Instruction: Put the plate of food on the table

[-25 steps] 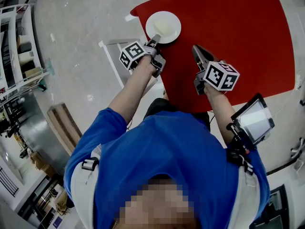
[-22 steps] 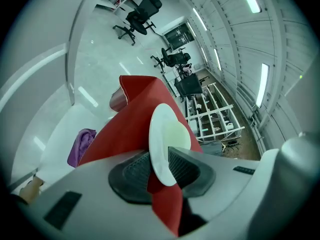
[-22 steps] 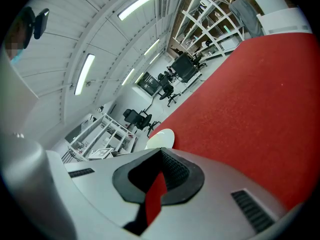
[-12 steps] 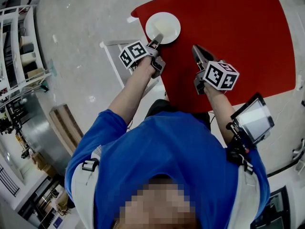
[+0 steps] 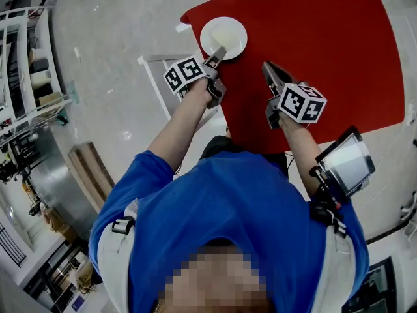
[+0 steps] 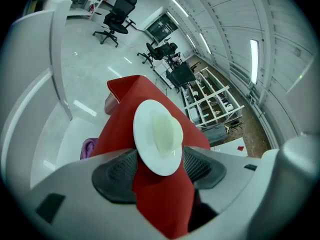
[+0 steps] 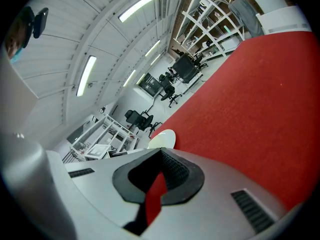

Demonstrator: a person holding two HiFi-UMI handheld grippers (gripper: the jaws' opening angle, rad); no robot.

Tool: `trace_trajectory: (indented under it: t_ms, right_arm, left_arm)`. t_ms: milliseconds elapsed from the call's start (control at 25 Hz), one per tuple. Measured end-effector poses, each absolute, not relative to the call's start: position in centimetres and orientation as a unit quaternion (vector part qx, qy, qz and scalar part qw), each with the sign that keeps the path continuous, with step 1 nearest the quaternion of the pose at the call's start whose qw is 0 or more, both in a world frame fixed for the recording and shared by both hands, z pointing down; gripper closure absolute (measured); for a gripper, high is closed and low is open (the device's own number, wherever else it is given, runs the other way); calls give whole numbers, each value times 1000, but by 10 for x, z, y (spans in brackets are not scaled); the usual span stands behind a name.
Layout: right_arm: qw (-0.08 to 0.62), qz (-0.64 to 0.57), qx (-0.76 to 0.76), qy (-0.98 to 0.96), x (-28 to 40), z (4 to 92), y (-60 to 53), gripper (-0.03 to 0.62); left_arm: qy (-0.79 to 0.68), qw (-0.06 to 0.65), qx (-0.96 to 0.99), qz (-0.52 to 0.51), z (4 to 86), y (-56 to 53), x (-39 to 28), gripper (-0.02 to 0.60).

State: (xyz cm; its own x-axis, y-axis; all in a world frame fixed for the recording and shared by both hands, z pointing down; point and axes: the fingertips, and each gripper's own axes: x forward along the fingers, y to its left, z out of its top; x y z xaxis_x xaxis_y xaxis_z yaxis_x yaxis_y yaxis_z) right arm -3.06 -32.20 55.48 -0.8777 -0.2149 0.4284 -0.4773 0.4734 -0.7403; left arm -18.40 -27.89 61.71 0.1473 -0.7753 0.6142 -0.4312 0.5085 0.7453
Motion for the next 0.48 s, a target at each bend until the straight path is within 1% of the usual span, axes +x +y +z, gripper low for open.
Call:
trace_trajectory:
  t_ms: [320, 480]
  right_arm:
    - [136, 468, 203, -849, -30, 553, -323, 592]
    - [135, 465, 200, -852, -32, 552, -324, 592]
  left_arm:
    - [-641, 584, 472, -159, 614, -269, -187, 307]
    - [-638, 574, 479, -185, 605, -271, -190, 307]
